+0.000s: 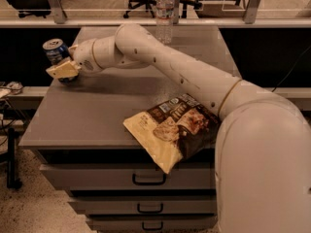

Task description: Knock pepsi can over

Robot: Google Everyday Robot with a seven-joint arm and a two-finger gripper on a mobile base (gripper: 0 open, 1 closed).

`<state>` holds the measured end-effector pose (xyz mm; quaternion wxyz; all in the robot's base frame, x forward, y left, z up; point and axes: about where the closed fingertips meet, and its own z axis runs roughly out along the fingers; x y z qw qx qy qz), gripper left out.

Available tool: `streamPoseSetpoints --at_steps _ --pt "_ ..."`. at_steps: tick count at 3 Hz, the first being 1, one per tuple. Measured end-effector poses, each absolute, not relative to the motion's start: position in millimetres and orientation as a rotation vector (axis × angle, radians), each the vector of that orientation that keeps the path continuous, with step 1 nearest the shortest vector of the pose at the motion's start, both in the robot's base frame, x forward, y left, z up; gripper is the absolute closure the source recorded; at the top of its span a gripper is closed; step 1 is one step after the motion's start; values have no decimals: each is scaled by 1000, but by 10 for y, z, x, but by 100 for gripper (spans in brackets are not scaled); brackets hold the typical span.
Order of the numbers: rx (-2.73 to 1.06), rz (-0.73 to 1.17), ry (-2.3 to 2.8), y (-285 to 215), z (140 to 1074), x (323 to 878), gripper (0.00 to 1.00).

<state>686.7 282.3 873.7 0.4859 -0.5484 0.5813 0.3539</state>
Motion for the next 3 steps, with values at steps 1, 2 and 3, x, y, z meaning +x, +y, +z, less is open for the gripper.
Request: streamPoseSetpoints --at_steps 1,2,3 --pt "-1390 782 1430 2578 8833 6933 94" --pt "-1513 655 1492 2162 8817 6928 100" --pt "-1653 510 1566 1746 8795 6942 100"
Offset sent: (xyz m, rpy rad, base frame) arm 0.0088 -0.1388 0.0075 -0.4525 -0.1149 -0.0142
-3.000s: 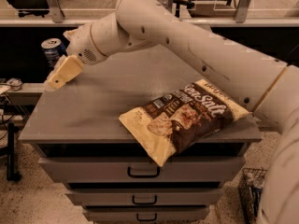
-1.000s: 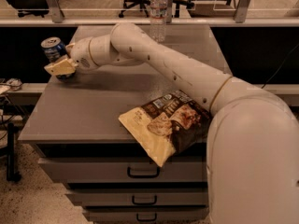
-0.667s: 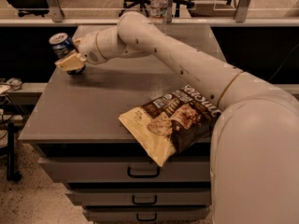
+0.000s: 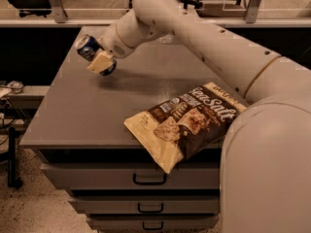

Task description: Knock pepsi can over

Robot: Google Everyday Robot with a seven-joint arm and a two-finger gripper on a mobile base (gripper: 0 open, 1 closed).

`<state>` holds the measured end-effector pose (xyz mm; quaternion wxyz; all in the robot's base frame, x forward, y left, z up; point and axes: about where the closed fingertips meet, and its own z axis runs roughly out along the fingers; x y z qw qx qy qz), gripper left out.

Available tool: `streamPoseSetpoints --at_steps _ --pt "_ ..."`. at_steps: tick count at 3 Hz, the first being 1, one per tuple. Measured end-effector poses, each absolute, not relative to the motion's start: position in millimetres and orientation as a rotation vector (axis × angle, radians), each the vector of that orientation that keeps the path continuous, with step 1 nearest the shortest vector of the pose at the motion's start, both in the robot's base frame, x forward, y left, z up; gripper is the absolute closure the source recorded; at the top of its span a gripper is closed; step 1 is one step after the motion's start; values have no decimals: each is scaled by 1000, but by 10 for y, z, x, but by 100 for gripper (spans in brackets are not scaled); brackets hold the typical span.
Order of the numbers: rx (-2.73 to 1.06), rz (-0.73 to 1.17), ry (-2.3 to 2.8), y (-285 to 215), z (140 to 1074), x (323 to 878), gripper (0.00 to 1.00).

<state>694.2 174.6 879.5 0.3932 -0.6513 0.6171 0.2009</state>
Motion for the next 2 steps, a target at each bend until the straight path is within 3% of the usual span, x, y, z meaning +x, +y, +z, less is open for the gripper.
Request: streamPoseSetpoints --at_steps 2 --pt "-1950 247 1686 1063 8674 6902 100"
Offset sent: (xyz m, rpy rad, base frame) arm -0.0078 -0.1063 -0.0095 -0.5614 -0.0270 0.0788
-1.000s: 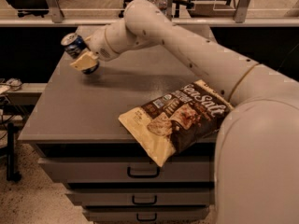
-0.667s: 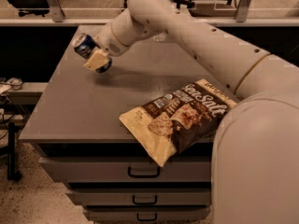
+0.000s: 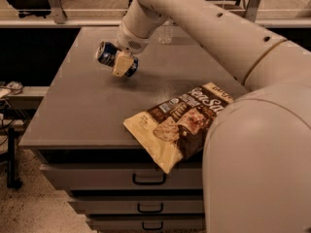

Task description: Knock pepsi can over

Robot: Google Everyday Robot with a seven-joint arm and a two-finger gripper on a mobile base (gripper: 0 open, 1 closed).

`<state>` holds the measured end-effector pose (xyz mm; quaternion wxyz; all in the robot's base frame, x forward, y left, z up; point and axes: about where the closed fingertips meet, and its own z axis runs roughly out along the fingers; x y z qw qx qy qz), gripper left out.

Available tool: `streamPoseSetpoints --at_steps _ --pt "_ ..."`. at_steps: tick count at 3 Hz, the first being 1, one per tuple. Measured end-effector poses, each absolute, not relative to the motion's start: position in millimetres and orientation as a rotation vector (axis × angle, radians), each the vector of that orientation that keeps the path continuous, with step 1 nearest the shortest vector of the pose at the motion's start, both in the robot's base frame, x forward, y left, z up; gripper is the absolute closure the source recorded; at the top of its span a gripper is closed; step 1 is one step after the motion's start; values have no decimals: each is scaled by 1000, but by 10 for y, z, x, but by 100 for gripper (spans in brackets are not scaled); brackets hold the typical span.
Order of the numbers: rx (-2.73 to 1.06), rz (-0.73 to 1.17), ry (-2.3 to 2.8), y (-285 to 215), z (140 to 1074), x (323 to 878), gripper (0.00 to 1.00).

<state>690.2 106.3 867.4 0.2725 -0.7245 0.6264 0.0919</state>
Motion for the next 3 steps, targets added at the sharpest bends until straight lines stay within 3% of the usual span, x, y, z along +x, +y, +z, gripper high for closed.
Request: streamPoseSetpoints --at_steps 1,3 --pt "-2078 163 1703 921 8660 6870 85" --pt "-2213 116 1641 987 8773 6783 39"
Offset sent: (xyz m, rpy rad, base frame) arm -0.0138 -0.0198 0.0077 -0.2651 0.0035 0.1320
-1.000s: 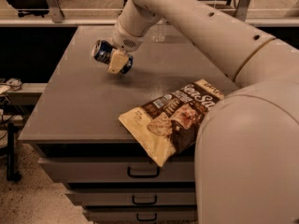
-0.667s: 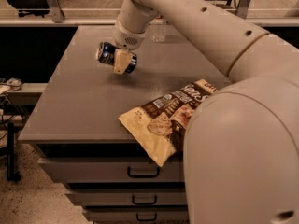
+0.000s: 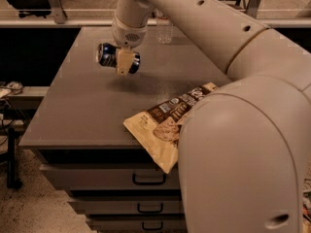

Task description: Knock pepsi can over

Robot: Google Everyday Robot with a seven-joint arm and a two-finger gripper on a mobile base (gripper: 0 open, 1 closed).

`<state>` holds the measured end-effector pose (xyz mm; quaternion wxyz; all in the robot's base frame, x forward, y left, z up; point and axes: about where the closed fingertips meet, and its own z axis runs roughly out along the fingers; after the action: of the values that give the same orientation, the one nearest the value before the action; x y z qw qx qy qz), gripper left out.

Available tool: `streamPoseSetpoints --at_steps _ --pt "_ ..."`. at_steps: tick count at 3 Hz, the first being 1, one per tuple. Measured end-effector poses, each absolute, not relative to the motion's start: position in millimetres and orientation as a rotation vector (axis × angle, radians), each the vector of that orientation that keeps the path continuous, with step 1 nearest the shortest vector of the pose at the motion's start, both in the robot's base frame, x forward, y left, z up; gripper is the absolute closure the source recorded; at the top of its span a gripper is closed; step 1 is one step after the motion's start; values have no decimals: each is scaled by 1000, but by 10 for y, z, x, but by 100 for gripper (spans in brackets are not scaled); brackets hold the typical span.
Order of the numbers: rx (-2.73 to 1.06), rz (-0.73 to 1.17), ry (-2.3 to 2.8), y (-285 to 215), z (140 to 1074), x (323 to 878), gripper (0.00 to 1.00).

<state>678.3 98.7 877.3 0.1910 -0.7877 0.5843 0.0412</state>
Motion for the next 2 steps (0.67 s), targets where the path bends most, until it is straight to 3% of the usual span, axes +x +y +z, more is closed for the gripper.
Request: streamPoseSetpoints --at_steps 1,2 --pt "-2250 117 1565 1129 8929 6675 16" --pt "-2280 118 1500 1247 9049 6575 0"
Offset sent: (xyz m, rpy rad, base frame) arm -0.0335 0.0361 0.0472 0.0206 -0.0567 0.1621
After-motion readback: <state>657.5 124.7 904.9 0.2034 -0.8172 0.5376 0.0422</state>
